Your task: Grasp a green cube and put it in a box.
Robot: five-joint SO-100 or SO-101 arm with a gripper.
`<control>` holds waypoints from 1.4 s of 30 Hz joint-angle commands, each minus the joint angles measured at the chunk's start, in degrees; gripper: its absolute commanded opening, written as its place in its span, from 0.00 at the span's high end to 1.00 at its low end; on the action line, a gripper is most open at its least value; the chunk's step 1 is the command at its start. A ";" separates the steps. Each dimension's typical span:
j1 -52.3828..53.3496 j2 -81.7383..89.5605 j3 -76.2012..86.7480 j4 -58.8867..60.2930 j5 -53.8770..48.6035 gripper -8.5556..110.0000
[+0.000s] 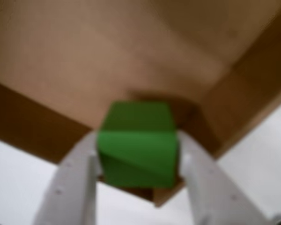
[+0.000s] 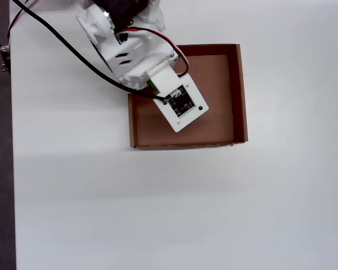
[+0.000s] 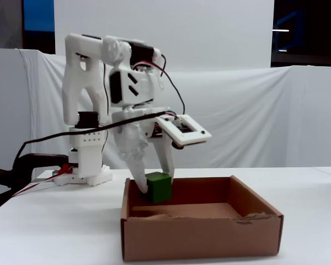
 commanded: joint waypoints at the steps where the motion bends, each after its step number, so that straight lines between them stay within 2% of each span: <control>1: -0.79 -0.70 -4.22 0.09 0.09 0.80; 24: -1.93 -10.11 -7.12 -1.41 0.09 0.80; 28: -1.93 -10.11 -6.50 -1.85 0.09 0.76; 34: 0.44 -5.36 -5.98 1.23 0.09 0.75; 42: 8.26 10.55 -2.11 6.15 3.16 0.75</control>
